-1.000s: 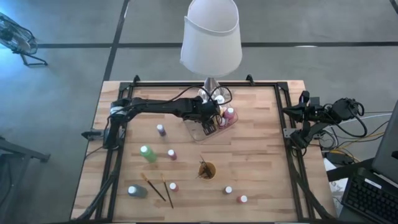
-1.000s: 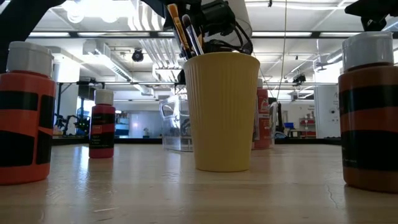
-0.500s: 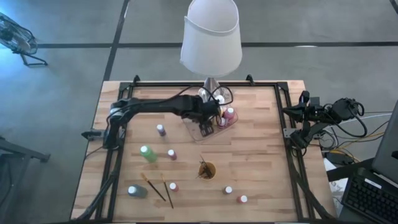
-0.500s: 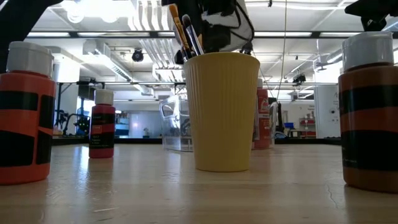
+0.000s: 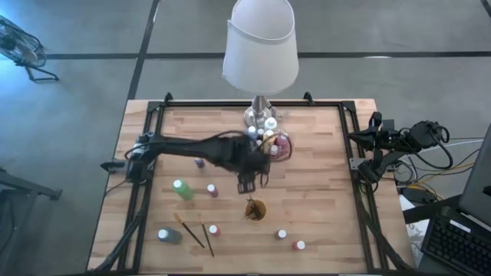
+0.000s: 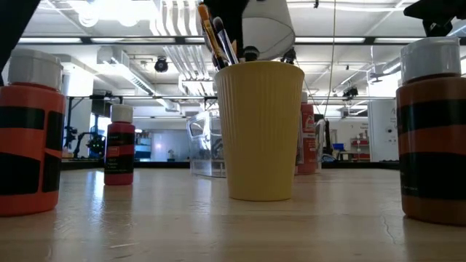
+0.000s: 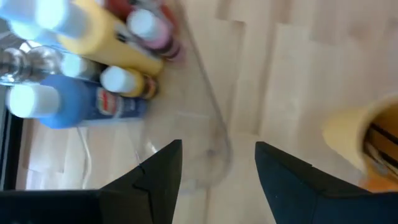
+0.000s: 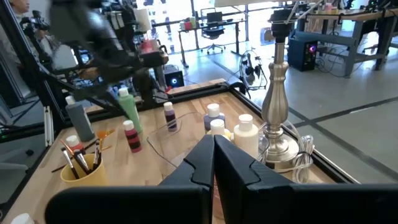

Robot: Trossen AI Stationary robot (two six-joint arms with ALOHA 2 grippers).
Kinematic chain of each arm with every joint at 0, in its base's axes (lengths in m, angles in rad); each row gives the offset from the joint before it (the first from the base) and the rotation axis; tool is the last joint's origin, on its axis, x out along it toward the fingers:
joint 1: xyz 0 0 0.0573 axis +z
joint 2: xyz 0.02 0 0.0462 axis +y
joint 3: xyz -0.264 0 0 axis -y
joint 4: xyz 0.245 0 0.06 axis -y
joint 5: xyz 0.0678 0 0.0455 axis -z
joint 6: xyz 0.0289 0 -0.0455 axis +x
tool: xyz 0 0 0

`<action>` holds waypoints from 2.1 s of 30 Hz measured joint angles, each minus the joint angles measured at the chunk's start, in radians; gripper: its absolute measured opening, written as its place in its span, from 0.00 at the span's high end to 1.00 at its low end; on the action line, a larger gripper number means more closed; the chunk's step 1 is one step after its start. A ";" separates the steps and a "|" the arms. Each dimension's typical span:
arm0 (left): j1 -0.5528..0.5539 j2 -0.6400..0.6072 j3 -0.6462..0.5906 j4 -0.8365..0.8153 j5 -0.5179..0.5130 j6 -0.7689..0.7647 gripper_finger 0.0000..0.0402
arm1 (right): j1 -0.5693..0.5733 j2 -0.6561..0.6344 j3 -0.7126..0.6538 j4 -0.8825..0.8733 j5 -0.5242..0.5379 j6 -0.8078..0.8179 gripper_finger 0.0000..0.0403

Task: Pick & Place Paint Supplies
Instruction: Put the green bottle into the transparent bin

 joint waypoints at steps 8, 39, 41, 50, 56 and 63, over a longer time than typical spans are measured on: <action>-0.158 -0.060 0.001 -0.085 -0.015 -0.094 0.49 | 0.000 0.000 0.000 0.000 0.000 0.000 0.98; -0.590 -0.394 -0.290 -0.296 -0.230 -0.849 0.49 | 0.000 0.000 0.000 0.000 0.000 0.000 0.98; -0.590 -0.403 -0.333 -0.295 -0.225 -0.883 0.49 | 0.000 0.000 0.000 0.000 0.000 0.000 0.98; -0.581 -0.504 -0.493 -0.295 -0.245 -1.099 0.49 | 0.000 0.000 0.000 0.000 0.000 0.000 0.98; -0.548 -0.604 -0.613 -0.296 -0.198 -1.197 0.49 | 0.000 0.000 0.000 0.000 0.000 0.000 0.98; -0.477 -0.672 -0.717 -0.296 -0.145 -1.208 0.49 | 0.000 0.000 0.000 0.000 0.000 0.000 0.98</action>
